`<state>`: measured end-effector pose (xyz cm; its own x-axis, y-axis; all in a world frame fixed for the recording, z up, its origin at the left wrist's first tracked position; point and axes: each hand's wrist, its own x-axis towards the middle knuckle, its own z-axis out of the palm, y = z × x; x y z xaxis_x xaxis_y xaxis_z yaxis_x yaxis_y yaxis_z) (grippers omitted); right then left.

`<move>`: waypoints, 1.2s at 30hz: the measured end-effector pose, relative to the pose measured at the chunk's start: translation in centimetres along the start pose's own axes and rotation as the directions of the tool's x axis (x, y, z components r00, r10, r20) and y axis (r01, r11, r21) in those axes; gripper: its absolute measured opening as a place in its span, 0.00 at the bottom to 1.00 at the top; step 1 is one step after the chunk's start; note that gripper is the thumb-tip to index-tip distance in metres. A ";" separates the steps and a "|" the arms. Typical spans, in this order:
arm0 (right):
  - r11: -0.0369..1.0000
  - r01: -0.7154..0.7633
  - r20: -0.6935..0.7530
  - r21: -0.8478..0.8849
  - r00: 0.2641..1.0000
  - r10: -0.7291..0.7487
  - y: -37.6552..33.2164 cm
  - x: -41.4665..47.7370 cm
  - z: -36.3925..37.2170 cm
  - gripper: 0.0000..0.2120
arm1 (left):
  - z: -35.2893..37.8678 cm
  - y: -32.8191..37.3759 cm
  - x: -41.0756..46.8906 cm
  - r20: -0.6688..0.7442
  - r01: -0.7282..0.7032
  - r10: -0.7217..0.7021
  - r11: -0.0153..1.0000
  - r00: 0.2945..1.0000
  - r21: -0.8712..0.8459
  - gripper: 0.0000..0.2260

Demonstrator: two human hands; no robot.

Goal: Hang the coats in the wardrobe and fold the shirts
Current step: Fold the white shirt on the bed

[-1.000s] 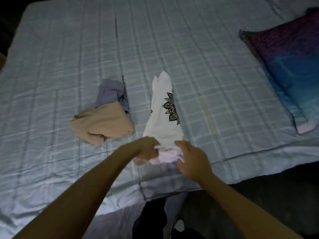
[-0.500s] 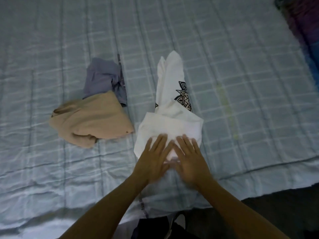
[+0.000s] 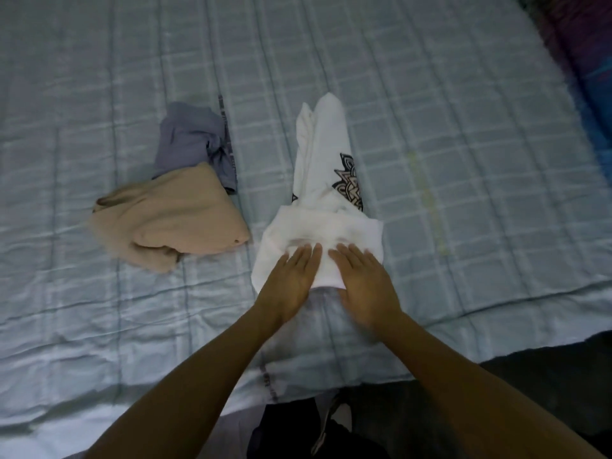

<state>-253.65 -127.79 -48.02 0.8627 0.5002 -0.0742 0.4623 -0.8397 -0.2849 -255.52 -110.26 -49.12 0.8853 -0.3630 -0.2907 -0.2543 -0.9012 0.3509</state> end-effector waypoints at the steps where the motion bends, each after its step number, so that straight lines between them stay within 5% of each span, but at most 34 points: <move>1: 1.000 -0.005 0.036 0.021 0.999 0.004 -0.5 -0.9 -0.4 0.33 | -0.4 0.5 -0.8 0.040 -0.010 0.009 1.000 0.999 0.022 0.31; 7: 0.990 -0.008 0.308 0.144 0.951 -0.038 -2.6 -7.6 -4.7 0.29 | -3.3 5.2 -7.3 0.428 -0.001 -0.010 1.000 0.904 0.025 0.30; 13: 0.977 -0.037 0.440 0.208 0.896 -0.060 -2.4 -6.7 -11.5 0.28 | -9.8 7.6 -6.2 0.552 0.136 -0.019 0.976 0.834 -0.173 0.15; 18: 0.974 -0.169 0.244 0.152 0.961 0.129 -0.8 0.5 -14.5 0.24 | -16.0 4.9 1.3 0.339 0.132 -0.101 0.989 0.935 -0.068 0.14; 21: 0.973 -0.220 -0.113 0.073 0.967 0.228 0.3 4.6 -13.1 0.22 | -16.4 3.2 5.7 -0.037 0.150 -0.148 0.987 0.988 0.057 0.09; 24: 0.969 -0.243 -0.168 0.034 0.955 0.245 0.8 6.1 -8.7 0.20 | -13.6 1.9 8.1 -0.434 0.119 -0.162 0.985 0.886 -0.125 0.13; 26: 0.965 -0.261 -0.027 -0.017 0.965 0.260 1.1 5.8 -5.4 0.24 | -10.1 1.2 7.7 -0.394 0.065 -0.136 0.980 0.909 -0.189 0.18; 29: 0.966 -0.257 0.067 0.011 0.965 0.255 1.8 5.6 -2.0 0.27 | -4.6 0.3 5.4 -0.169 -0.022 0.010 0.998 0.986 -0.065 0.25; 36: 0.974 -0.217 -0.102 -0.059 0.972 0.210 2.6 6.6 -0.2 0.26 | -1.7 -2.2 7.1 -0.120 -0.065 0.065 0.998 0.991 0.003 0.28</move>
<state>-246.69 -126.70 -49.05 0.9570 0.2880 -0.0343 0.2753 -0.9392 -0.2054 -248.05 -110.45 -50.40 0.9071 -0.3898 -0.1587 -0.3124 -0.8763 0.3667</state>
